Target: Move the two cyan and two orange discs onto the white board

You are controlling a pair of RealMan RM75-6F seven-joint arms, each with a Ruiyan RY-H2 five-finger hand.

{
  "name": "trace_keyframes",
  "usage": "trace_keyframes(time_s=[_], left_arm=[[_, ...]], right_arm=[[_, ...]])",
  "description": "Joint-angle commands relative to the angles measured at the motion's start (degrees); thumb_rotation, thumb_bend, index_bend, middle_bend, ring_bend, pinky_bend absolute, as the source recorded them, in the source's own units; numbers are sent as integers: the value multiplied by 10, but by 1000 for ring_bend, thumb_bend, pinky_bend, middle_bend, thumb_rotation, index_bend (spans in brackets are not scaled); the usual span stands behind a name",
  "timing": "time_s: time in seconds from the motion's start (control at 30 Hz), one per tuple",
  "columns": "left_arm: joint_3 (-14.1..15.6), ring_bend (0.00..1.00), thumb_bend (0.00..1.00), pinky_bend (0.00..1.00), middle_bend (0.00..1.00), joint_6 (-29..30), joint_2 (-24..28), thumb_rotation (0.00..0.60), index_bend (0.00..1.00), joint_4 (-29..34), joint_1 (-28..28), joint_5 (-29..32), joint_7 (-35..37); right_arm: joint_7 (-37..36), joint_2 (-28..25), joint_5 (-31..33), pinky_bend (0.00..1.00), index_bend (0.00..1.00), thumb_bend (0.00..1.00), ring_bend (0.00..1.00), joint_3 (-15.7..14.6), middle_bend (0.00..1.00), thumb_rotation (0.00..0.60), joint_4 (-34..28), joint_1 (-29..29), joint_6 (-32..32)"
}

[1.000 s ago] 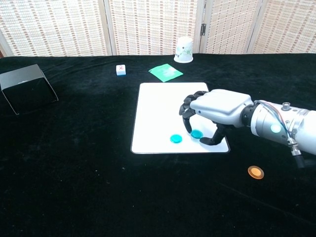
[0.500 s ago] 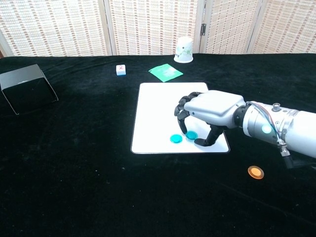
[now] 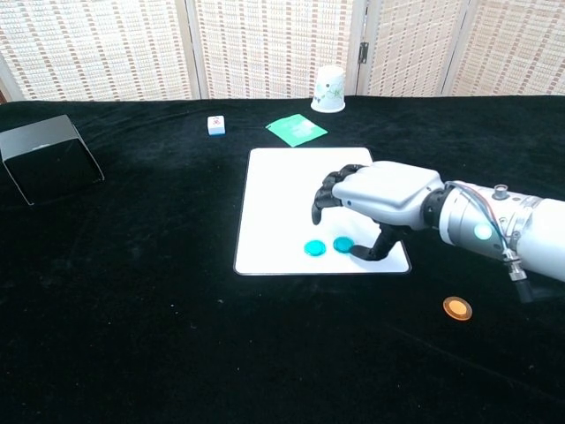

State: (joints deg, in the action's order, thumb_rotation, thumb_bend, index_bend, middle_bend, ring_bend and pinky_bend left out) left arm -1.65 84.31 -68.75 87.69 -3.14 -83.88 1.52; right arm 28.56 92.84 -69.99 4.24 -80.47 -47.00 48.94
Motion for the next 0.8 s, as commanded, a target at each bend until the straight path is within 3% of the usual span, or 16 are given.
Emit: trace_keyframes(time_s=[0.03, 0.2, 0.37, 0.63, 0.8], left_arm=[[-1, 67, 401, 0, 17, 0, 1, 600, 109, 0, -1, 0, 0], [-2, 66, 401, 0, 18, -1, 1, 600, 109, 0, -3, -2, 1], [-1, 66, 401, 0, 18, 2, 1, 600, 109, 5, -5, -9, -2], [-1, 67, 401, 0, 18, 11, 9, 600, 109, 18, -4, -19, -7], [1, 66, 401, 0, 17, 13, 10, 600, 109, 24, -5, -25, -10]], right_arm=[[-16, -18, -16, 0, 282, 447, 43, 1, 179, 600, -24, 13, 26], [-43, -74, -56, 0, 295, 447, 49, -22, 179, 600, -80, 53, 82], [-76, -126, -110, 0, 357, 447, 48, -64, 179, 600, -121, 106, 143], [-98, -141, -172, 0, 376, 447, 37, -122, 175, 600, -101, 178, 208], [-114, -122, -180, 0, 387, 447, 27, -134, 171, 600, -73, 201, 206]])
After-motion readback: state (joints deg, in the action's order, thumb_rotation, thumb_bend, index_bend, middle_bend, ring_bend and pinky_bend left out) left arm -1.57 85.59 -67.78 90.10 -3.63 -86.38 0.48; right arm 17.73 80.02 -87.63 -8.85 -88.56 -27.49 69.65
